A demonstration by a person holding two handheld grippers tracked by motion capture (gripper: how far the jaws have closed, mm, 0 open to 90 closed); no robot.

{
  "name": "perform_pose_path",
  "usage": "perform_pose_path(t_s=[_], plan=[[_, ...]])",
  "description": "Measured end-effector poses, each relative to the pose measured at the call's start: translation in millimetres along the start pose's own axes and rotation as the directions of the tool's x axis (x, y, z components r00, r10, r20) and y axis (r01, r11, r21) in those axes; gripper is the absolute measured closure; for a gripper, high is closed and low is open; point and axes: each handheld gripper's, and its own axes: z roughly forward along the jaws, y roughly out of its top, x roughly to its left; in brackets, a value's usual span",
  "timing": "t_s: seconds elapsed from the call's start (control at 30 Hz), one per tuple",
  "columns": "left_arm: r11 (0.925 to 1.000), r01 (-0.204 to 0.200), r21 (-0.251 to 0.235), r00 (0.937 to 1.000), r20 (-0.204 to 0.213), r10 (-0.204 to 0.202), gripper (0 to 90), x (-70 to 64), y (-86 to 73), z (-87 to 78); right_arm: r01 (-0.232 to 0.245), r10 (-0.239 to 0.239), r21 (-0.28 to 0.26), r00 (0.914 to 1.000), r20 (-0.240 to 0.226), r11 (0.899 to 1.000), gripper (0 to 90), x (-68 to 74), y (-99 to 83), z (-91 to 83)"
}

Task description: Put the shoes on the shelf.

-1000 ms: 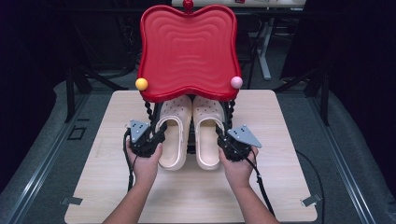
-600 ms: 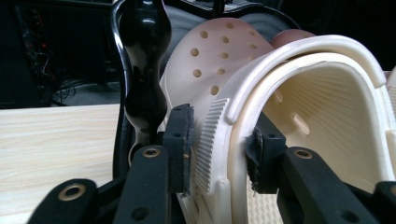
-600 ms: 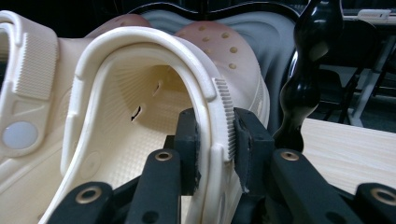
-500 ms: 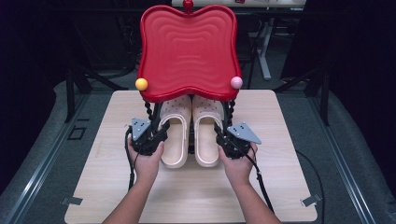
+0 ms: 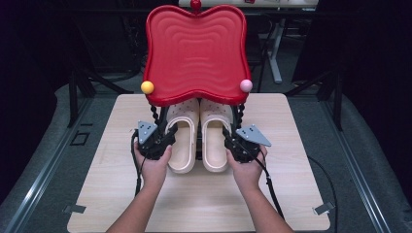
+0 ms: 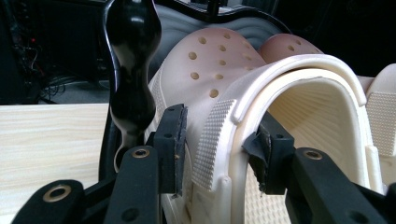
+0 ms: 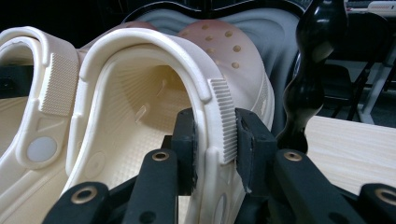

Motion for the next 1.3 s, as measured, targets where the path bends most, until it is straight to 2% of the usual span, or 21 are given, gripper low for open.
perform_pose_path(t_s=[0.1, 0.23, 0.33, 0.43, 0.67, 0.9, 1.1, 1.3], plan=[[1.0000, -0.002, 0.006, 1.0000, 0.006, 0.002, 59.7, 1.0, 0.8, 0.0, 0.003, -0.003, -0.003, 1.0000, 0.000, 1.000, 69.3, -0.5, 0.8, 1.4], [1.0000, 0.008, -0.001, 0.9995, 0.030, -0.008, 55.6, 3.0, -0.4, -2.1, -0.007, 0.007, -0.007, 0.9997, -0.024, 1.000, 62.7, -1.6, -0.6, 0.1], [1.0000, 0.006, 0.003, 0.9993, 0.038, -0.006, 50.8, 2.2, -1.3, -2.5, -0.009, 0.009, 0.008, 0.9995, -0.029, 1.000, 58.4, -2.0, -1.8, -0.6], [1.0000, 0.001, 0.002, 0.9990, 0.044, -0.001, 50.4, 1.9, -3.6, -3.1, 0.000, 0.000, 0.008, 0.9996, -0.027, 1.000, 55.4, -1.9, -2.0, -2.3], [1.0000, 0.001, 0.003, 0.9988, 0.049, -0.001, 49.9, 1.7, -6.2, -5.4, 0.002, -0.002, 0.010, 0.9998, -0.022, 1.000, 52.9, -2.9, -3.1, -6.0], [1.0000, -0.006, 0.000, 0.9985, 0.054, 0.006, 47.3, 1.6, -5.0, -9.6, 0.041, -0.041, 0.005, 0.9988, -0.029, 0.999, 51.7, -1.2, -4.3, -12.8], [1.0000, -0.009, -0.005, 0.9978, 0.066, 0.009, 47.0, 1.4, -2.2, -17.8, 0.058, -0.058, -0.005, 0.9975, -0.041, 0.998, 51.1, 2.5, -2.8, -19.6], [0.9994, -0.033, -0.014, 0.9962, 0.080, 0.034, 48.4, -0.8, 0.1, -30.6, 0.075, -0.075, -0.014, 0.9957, -0.054, 0.997, 50.7, 4.1, -0.1, -30.2]])
